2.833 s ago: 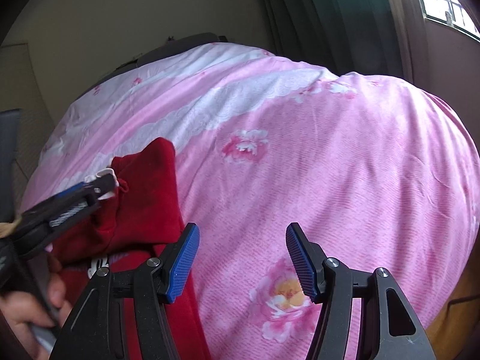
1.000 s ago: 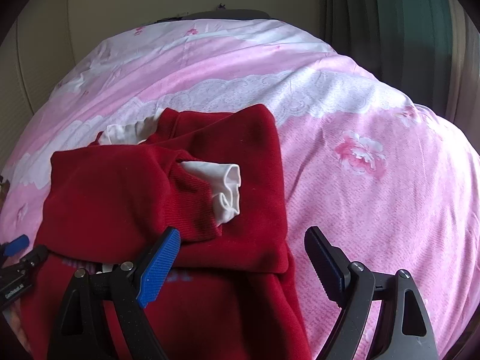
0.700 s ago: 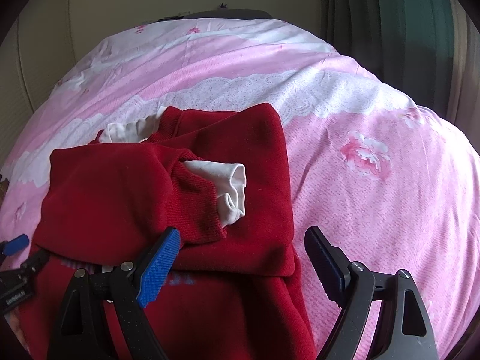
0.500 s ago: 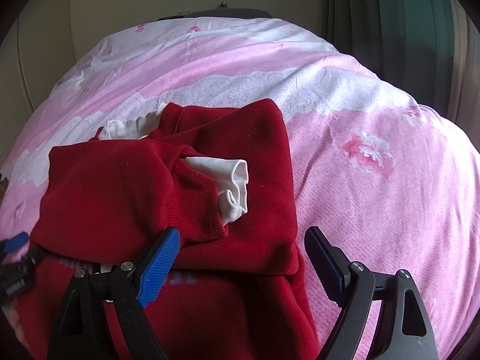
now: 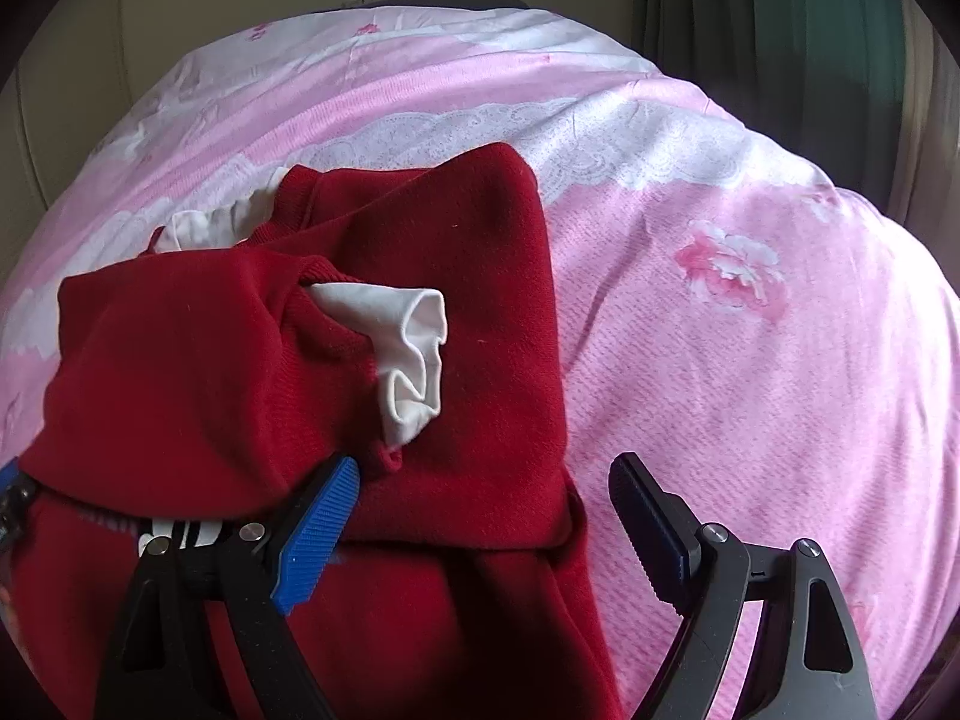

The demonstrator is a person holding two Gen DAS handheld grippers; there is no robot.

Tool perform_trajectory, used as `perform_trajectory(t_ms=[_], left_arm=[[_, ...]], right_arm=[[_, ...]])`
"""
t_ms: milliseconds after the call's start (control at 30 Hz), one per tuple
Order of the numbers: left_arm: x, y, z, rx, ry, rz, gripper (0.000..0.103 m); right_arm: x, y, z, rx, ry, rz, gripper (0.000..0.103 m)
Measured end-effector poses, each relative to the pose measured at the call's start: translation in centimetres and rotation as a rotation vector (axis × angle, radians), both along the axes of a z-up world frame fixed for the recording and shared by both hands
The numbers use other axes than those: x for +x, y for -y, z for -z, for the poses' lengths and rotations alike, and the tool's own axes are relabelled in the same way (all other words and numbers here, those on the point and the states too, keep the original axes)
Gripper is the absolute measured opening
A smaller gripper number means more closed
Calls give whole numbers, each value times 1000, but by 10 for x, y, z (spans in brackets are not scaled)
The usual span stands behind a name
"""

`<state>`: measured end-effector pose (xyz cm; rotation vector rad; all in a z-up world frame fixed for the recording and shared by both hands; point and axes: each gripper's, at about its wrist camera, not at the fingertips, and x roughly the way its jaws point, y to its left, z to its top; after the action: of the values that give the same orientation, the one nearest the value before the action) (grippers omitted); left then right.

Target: Fold small clothes

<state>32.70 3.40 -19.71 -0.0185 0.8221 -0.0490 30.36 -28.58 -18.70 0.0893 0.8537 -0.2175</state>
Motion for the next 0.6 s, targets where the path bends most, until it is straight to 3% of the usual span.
perform_trajectory(t_ms=[133,267,400,600], left_arm=[[-14,9,-11,20,-3,24,68],[-48,10,-23,25,-8,48,68],[-97,4,-31,15,9,34,68],[-176,1,-25,-5,6,16,68]], right_arm=[[-6,4,-8,27,-2,6,85],[-36,9,-28,50,43,-2,85],[-93,10,-38,83,81,14,85],[-176,5,-28,79,83,9,85]])
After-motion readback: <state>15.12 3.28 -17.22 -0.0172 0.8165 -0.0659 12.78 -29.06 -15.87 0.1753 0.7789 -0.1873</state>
